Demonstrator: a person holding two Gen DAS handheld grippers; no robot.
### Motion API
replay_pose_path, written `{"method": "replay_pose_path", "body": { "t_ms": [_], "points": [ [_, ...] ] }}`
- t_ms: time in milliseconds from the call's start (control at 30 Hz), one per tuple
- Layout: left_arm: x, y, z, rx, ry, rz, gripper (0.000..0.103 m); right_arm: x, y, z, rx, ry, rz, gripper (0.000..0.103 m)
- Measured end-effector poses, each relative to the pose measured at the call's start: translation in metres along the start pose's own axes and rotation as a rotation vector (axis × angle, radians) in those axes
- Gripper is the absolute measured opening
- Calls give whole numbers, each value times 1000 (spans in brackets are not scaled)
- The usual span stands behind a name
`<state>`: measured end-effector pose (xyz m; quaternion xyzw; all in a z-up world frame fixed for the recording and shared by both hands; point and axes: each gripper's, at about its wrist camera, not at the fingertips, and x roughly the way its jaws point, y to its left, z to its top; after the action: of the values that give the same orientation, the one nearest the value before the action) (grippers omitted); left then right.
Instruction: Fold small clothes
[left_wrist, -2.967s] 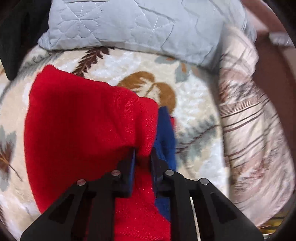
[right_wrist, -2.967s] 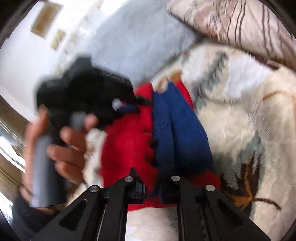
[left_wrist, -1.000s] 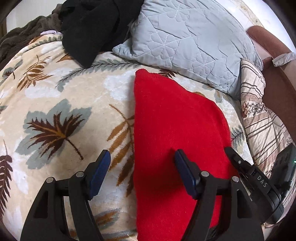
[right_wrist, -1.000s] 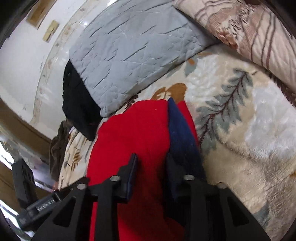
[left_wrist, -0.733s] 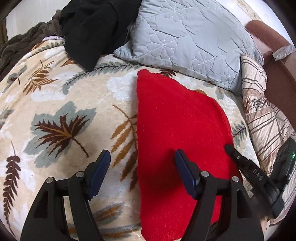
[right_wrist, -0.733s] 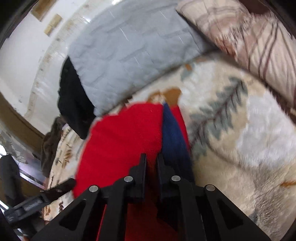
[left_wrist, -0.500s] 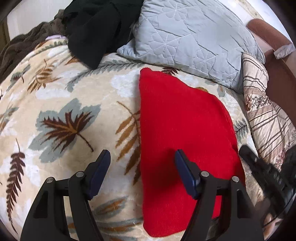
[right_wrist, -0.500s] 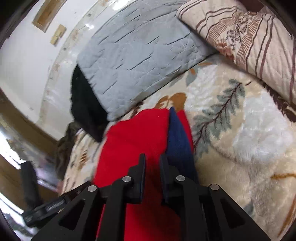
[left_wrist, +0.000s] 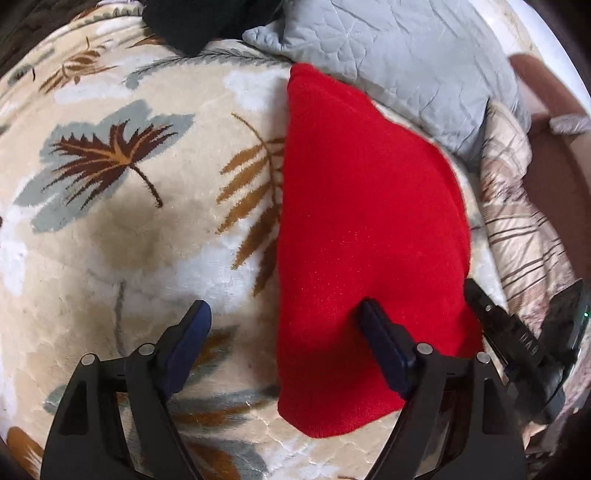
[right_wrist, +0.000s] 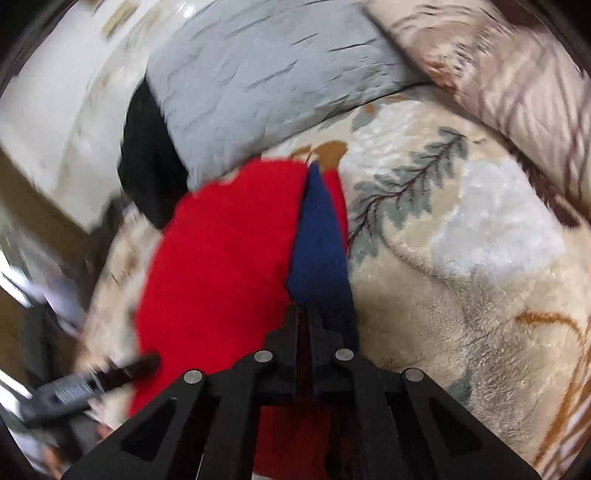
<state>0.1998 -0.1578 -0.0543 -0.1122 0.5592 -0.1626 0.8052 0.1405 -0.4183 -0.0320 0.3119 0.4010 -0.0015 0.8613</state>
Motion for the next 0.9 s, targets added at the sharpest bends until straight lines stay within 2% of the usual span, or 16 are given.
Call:
{"method": "replay_pose_path", "body": {
  "t_ms": [33,133,200,233,267,367,400,467,533,567,633,733,767,800,833,900],
  "points": [
    [-4,3,2,-10,-5,-23,83,-8,-3,5,36,-22,31,12],
    [-13,7,20,-46,-29,-56,83,-29,-10,24,124,-158,59,16],
    [-14,3,37,-50,-33,-57,83,-22,-15,37,208,-152,115,34],
    [-14,0,47,-46,-37,-47,83,-10,-15,43,240,-136,145,38],
    [-14,-3,55,-39,-42,-38,83,-1,-13,49,237,-118,140,43],
    [-12,-14,78,-11,-76,-36,83,41,2,67,170,-9,30,43],
    [-7,-15,82,-4,-79,-32,83,52,6,72,152,9,28,32],
    [7,-17,89,-5,-69,-10,83,53,18,78,94,-44,43,14],
    [32,-14,92,-14,-30,3,85,49,23,82,38,-94,39,13],
    [42,-12,94,-23,-9,-13,88,56,24,83,18,-88,-14,13],
    [50,-3,94,-69,18,-54,90,82,21,81,-35,4,-137,13],
    [29,2,94,-68,-4,-78,89,60,26,86,-47,-27,-123,24],
    [19,3,91,-68,-31,-78,89,46,30,87,-57,-70,-120,24],
    [8,5,86,-66,-60,-87,89,29,37,85,-87,-127,-89,24],
    [3,6,82,-64,-70,-91,89,21,39,82,-111,-149,-57,25],
    [2,8,69,-51,-76,-75,89,18,47,74,-177,-144,-7,27]
  ]
}}
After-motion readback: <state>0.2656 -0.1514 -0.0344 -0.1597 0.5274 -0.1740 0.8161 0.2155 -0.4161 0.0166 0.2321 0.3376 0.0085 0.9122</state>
